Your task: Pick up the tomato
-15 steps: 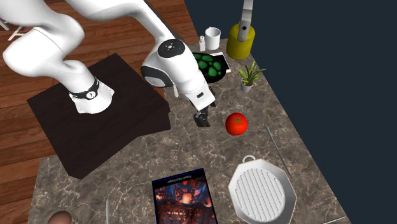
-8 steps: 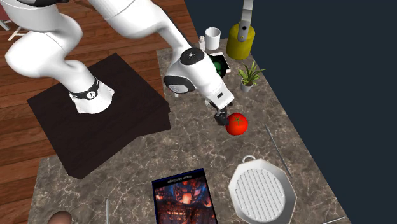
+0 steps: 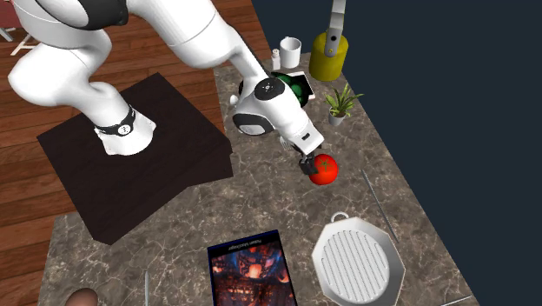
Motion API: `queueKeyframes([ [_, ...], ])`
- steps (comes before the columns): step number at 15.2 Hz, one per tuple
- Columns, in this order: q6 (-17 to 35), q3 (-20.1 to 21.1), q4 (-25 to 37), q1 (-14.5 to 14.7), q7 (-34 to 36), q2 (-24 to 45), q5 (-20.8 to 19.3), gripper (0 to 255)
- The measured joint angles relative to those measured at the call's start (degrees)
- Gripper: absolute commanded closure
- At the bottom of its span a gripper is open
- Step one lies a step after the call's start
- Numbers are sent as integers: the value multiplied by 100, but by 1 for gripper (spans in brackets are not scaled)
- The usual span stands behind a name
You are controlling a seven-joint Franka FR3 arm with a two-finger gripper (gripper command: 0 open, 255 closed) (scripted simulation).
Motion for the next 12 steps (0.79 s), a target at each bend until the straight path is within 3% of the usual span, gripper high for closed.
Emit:
queueKeyframes([
  [1,42,-11,16,15,3,57,1,0],
  [2,67,-18,24,28,6,89,3,255],
  [12,96,-18,29,35,6,110,2,255],
])
